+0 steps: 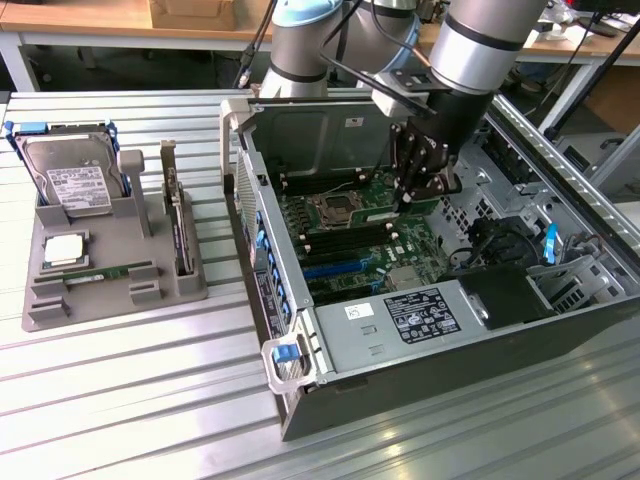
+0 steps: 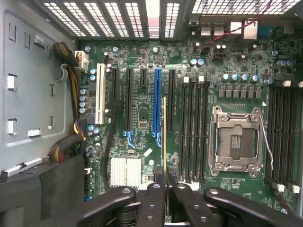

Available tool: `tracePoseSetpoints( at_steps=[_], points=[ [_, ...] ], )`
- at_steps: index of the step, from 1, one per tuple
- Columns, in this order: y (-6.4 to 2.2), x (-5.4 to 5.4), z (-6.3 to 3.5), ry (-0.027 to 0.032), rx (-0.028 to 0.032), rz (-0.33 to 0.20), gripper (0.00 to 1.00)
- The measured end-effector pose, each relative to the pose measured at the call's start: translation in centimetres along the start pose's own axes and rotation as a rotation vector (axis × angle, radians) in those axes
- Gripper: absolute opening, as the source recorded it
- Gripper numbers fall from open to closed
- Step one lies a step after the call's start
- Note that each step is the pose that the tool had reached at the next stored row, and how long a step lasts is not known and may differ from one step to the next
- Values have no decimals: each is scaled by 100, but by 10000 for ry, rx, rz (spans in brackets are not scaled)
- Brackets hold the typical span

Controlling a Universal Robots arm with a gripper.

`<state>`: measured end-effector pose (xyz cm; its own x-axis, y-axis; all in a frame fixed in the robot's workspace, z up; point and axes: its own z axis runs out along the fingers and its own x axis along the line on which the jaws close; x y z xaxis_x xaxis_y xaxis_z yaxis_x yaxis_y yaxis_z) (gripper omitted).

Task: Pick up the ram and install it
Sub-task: 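Insert the ram into the slot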

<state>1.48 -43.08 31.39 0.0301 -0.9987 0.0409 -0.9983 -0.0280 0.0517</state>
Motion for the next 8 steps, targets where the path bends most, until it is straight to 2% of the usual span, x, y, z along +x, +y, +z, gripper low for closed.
tracePoseSetpoints(
  at_steps=[8],
  points=[
    [-1, -1, 26, 0, 0, 0, 12]
  ],
)
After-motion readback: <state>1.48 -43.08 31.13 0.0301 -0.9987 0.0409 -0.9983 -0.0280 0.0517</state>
